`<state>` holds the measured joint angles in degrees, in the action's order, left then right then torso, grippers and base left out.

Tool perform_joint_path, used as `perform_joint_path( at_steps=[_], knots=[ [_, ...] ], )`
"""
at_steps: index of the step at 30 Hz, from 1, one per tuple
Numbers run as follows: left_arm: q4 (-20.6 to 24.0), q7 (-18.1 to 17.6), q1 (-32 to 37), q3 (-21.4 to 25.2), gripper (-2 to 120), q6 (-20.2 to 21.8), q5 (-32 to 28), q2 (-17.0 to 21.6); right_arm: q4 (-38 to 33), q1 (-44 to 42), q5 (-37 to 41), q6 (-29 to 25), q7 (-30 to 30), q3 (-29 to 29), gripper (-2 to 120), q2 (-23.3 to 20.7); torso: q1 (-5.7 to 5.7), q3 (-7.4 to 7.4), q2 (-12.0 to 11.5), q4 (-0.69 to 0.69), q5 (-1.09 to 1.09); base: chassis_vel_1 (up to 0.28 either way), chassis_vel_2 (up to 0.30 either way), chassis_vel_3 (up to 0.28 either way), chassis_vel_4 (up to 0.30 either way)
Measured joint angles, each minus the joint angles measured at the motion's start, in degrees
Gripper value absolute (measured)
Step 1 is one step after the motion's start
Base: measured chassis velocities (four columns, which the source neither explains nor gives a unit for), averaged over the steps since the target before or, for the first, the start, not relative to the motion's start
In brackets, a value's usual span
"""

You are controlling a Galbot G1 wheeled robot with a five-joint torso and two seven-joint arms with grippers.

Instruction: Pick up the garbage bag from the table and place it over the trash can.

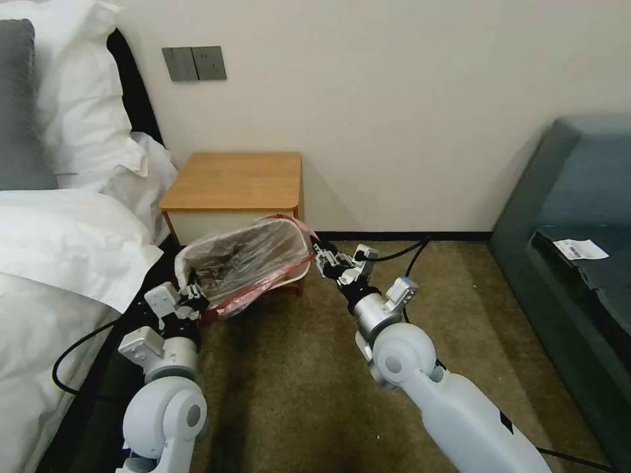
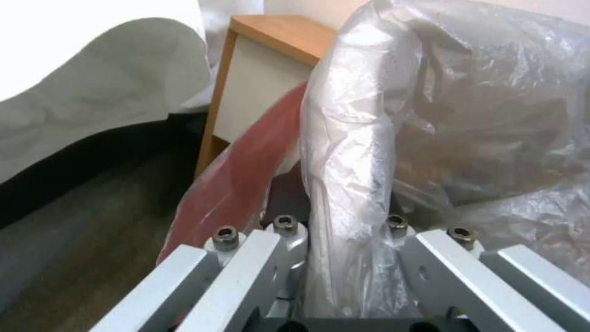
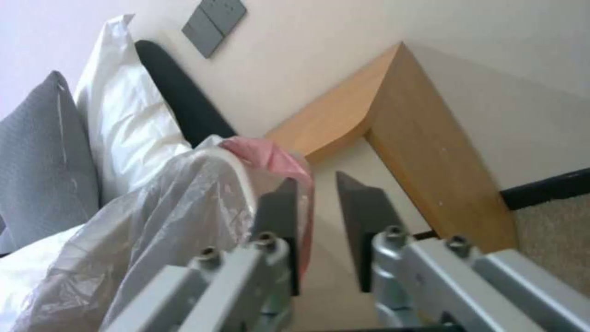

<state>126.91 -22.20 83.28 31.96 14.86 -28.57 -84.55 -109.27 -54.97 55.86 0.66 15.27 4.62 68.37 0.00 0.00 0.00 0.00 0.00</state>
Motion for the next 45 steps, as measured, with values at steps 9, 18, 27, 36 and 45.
perform_joint_path(
  at_steps=[9,18,27,36,45],
  knots=[
    [-0.02,-0.06,-0.19,0.05,9,0.0,-0.06,-0.17,0.19,-0.25,-0.63,-0.09,-0.2,0.68,0,0.34,0.0,0.0,0.0,0.0,0.0,0.0,0.0,0.0,0.0],
    [0.0,-0.16,-0.3,0.21,9,0.0,-0.15,-0.33,-1.12,-0.82,-0.72,-0.49,0.2,0.56,0,0.51,0.0,0.0,0.0,0.0,0.0,0.0,0.0,0.0,0.0],
    [0.44,-0.31,-1.23,1.31,9,-0.14,-2.38,-0.66,-4.74,-5.37,-1.23,-1.03,1.03,-0.7,0,0.23,0.0,0.0,0.0,-0.01,0.0,0.0,0.0,0.0,0.0],
    [2.99,-1.21,-1.27,1.5,9,0.75,-6.9,-1.74,-2.54,-6.6,-4.17,-1.99,0.33,-0.71,0,0.4,0.0,0.0,0.0,0.0,0.0,0.0,0.0,0.0,0.0],
    [2.11,-1.22,-1.43,2.34,9,0.75,-6.67,-1.64,-5.48,-7.51,-4.11,-2.04,-0.31,-1.49,10,0.59,0.0,0.0,0.0,0.0,0.0,0.0,0.0,0.0,0.0]
  ],
)
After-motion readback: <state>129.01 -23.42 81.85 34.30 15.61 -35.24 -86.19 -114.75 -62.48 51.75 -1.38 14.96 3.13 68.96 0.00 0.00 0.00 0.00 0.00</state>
